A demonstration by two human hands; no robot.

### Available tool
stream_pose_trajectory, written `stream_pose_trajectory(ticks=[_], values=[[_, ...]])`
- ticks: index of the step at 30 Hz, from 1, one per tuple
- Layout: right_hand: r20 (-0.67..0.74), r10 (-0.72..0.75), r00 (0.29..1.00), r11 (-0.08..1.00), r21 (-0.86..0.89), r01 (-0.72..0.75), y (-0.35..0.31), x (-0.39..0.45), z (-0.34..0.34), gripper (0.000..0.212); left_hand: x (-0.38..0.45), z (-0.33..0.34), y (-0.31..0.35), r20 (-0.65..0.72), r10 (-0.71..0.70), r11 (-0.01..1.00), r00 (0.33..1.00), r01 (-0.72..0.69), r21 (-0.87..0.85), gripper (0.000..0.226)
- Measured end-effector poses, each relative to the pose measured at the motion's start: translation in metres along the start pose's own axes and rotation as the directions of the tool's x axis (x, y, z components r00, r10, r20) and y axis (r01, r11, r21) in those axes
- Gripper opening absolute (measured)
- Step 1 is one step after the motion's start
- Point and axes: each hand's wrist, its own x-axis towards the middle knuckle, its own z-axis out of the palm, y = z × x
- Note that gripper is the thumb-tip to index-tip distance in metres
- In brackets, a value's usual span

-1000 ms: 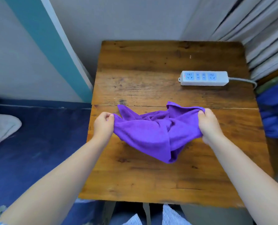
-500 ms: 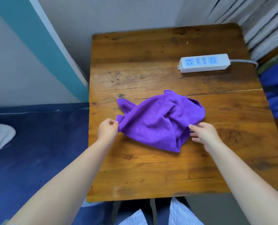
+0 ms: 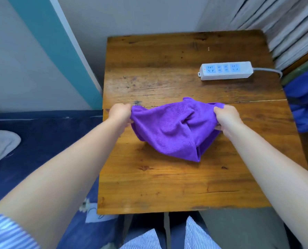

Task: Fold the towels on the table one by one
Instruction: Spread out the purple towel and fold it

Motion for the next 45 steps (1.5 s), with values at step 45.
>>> stream_pose_trajectory(ticks=[45], values=[[0.305,0.578,0.757,0.18,-0.952,0.246,0.083,-0.03,-0.032,0.025,-0.029,-0.015,-0.097,0.313,-0.514,0.262,0.799,-0.201,0.944,0.039]])
